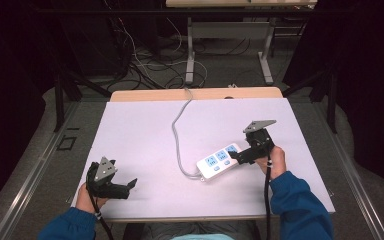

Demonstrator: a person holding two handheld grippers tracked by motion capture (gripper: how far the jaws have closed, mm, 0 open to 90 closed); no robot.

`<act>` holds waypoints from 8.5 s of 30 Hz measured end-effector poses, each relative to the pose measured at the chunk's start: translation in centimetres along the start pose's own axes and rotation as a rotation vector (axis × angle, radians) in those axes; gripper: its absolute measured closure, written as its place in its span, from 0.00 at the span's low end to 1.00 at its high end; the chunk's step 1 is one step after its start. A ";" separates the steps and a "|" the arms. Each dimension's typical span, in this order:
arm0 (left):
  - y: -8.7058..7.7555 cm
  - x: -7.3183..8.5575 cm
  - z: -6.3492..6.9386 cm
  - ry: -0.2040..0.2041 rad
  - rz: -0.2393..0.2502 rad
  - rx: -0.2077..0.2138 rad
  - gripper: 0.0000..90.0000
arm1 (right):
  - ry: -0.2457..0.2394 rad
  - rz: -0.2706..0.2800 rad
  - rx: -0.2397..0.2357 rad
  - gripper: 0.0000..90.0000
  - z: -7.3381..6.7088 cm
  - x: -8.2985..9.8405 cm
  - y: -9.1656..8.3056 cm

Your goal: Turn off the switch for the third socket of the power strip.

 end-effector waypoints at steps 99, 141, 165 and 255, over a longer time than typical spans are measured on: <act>0.0 -0.1 -0.1 0.021 -0.009 0.002 0.00 | 0.022 -0.131 0.048 1.00 -0.6 2.0 1.9; 0.1 0.0 -0.1 0.024 -0.012 0.003 0.00 | 0.043 -0.159 0.035 1.00 -0.6 2.4 2.4; 0.1 0.0 -0.1 0.024 -0.014 0.004 0.00 | 0.047 -0.148 0.038 1.00 -0.6 2.4 2.4; 0.1 -0.1 -0.1 0.027 -0.011 0.001 0.00 | 0.039 -0.126 0.061 1.00 -0.5 2.6 2.5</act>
Point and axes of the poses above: each handheld gripper's, and its own axes: y roughly forward along the jaws, x roughly out of its underside, z roughly to its right, the point moved 2 cm from there along y, roughly forward along the jaws, and after that the axes turned 9 degrees about -x, right-handed, at the moved point
